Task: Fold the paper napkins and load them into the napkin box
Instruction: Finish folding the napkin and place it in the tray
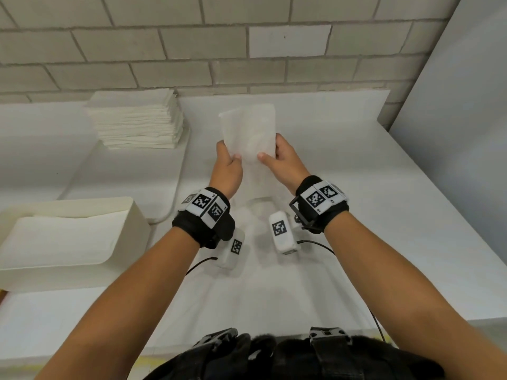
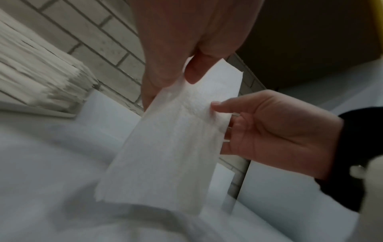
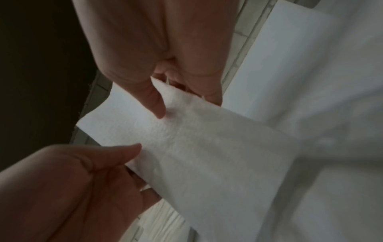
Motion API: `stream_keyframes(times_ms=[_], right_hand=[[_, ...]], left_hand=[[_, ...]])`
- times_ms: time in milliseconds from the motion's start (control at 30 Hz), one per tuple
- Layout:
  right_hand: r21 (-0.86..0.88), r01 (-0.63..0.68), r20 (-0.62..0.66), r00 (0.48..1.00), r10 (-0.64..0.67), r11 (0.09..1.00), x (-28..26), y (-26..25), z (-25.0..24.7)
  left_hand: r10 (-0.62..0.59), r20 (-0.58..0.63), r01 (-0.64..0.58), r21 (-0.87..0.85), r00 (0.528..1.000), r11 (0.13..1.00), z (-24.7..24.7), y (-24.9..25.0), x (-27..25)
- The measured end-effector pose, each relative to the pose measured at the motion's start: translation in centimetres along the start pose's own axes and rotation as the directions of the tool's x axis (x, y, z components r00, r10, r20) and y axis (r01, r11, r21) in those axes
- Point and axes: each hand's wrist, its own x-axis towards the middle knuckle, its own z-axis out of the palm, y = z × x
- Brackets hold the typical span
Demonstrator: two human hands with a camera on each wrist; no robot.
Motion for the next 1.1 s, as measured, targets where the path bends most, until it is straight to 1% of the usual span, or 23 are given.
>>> stream_keyframes(times_ms=[133,300,367,400,467,533,567,600,667,700,733,767,833,900,933,967,1000,1033,1067,1100], right_hand=[[-0.029,-0.057,0.006,0.998,0.058,0.998,-1.2,1.7,0.3],[-0.012,-0.057,0.036,0.998,0.058,0.998,-1.4,2.0,0.1],[-0.032,-0.054,0.038,0.998,0.055,0.998,-1.2,1.9,0.2],[-0.063,-0.044,0.017,0.999,0.045,0.997,-1.1,1.9,0.3],[-0.137,0.007,-0.106,0.994,-0.022,0.991,-0.6,1.7,0.4],[-0.163,0.062,-0.241,0.965,-0.100,0.985,-0.4,0.7,0.4],[-0.147,0.062,-0.265,0.959,-0.099,0.987,-0.5,-0.2,0.5],[-0.097,0.029,-0.245,0.968,-0.052,0.995,-0.5,-1.1,0.6],[0.042,-0.128,-0.108,0.985,0.132,0.991,-0.5,-2.9,0.8],[0.111,-0.215,-0.027,0.975,0.219,0.970,-0.4,-3.6,0.8],[0.166,-0.281,0.036,0.960,0.279,0.945,-0.3,-4.1,0.7],[0.202,-0.320,0.072,0.947,0.312,0.926,-0.2,-4.3,0.5],[0.220,-0.337,0.088,0.941,0.326,0.915,0.0,-4.5,0.1],[0.214,-0.299,0.062,0.954,0.293,0.930,0.0,-4.2,-0.2],[0.233,-0.272,0.053,0.962,0.267,0.934,0.1,-4.0,-0.4],[0.272,-0.242,0.056,0.970,0.236,0.931,0.1,-3.9,-0.6],[0.321,-0.209,0.065,0.978,0.199,0.924,0.1,-4.0,-0.9],[0.366,-0.175,0.073,0.985,0.159,0.914,0.1,-4.4,-1.0],[0.405,-0.145,0.083,0.989,0.121,0.903,0.1,-4.9,-1.1],[0.438,-0.122,0.092,0.992,0.091,0.891,0.2,-5.5,-1.1]], left_hand=[[-0.050,0.017,0.049,0.051,0.999,0.998,0.2,-1.7,-1.0],[-0.061,0.003,0.060,0.066,0.998,0.996,-0.1,-2.4,-1.5],[-0.033,-0.019,0.035,0.098,0.999,0.995,-0.1,-2.1,-1.7],[-0.006,-0.044,0.011,0.129,0.999,0.992,-0.2,-1.9,-1.8],[0.060,-0.108,-0.038,0.196,0.992,0.980,-0.4,-1.4,-1.7],[0.126,-0.148,-0.084,0.261,0.981,0.962,-0.6,-0.8,-1.3],[0.148,-0.152,-0.097,0.302,0.977,0.948,-0.7,-0.7,-1.0],[0.167,-0.141,-0.109,0.343,0.976,0.933,-0.7,-0.6,-0.8],[0.194,-0.082,-0.144,0.408,0.978,0.902,-0.5,-0.5,-0.9],[0.204,-0.045,-0.165,0.435,0.978,0.885,-0.2,-0.6,-1.1],[0.220,0.000,-0.196,0.461,0.975,0.865,0.1,-0.9,-1.4],[0.247,0.049,-0.239,0.487,0.968,0.840,0.3,-1.1,-1.7],[0.336,0.128,-0.349,0.547,0.933,0.761,0.6,-1.7,-2.0],[0.452,0.200,-0.480,0.563,0.869,0.673,0.2,-2.4,-1.8],[0.472,0.217,-0.508,0.535,0.855,0.675,-0.3,-2.6,-1.6],[0.425,0.203,-0.469,0.474,0.882,0.746,-0.9,-2.5,-1.6],[0.322,0.161,-0.359,0.372,0.933,0.856,-1.5,-2.2,-1.6],[0.197,0.108,-0.216,0.221,0.975,0.951,-2.2,-1.6,-1.5],[0.089,0.040,-0.091,0.049,0.995,0.995,-2.9,-0.6,-1.4],[-0.008,-0.020,0.006,-0.096,1.000,0.995,-3.6,0.3,-1.2]])
